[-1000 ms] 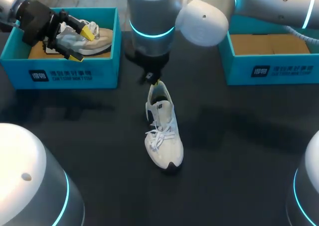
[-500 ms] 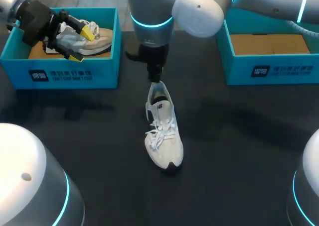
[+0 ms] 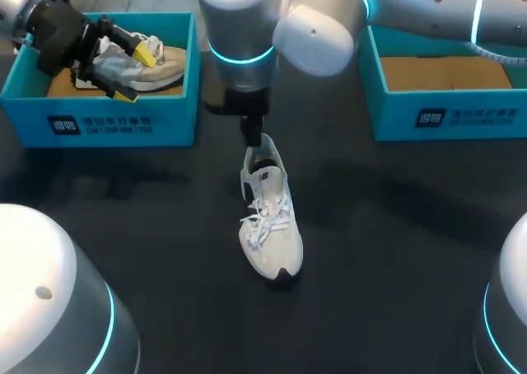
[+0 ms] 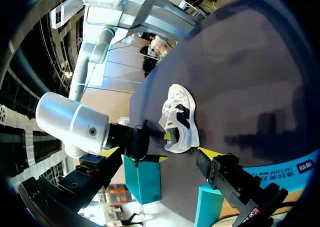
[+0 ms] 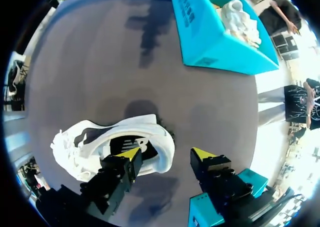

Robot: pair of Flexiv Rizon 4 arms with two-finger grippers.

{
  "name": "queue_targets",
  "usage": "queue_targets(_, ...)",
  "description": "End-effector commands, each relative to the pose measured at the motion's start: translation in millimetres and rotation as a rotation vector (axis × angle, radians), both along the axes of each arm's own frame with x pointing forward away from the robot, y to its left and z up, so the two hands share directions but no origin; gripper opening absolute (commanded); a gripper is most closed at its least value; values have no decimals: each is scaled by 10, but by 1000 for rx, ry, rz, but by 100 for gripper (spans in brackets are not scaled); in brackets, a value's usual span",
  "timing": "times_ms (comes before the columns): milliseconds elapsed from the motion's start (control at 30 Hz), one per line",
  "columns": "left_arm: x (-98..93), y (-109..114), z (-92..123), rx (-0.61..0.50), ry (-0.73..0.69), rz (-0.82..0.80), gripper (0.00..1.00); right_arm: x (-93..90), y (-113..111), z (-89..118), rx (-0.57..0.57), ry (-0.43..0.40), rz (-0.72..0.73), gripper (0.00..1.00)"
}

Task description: Take the shoe out of the shoebox, open the shoe tongue, remove and reinsert the insole, then place the shoe into the shoebox

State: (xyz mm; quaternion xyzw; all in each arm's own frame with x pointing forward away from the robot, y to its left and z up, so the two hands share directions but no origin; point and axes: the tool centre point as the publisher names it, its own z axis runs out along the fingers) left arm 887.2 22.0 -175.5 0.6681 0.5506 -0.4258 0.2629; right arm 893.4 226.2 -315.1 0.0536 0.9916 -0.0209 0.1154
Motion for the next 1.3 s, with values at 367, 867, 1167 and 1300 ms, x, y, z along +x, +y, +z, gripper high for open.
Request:
queue_targets(367,-10,1,5,3,-3,1,100,137,-108,-354,2,18,20,82)
queue_targets(867,-10,1,5,3,-3,1,100,199,-106,-594,8,57,40,62)
queue_targets(1167,-10,1,5,3,-3,1,100,157,-110,-637,-8,77,35,0)
queue_targets(1300,-10,1,5,3,-3,1,100,136,-159,-565,-16,78,-23,0)
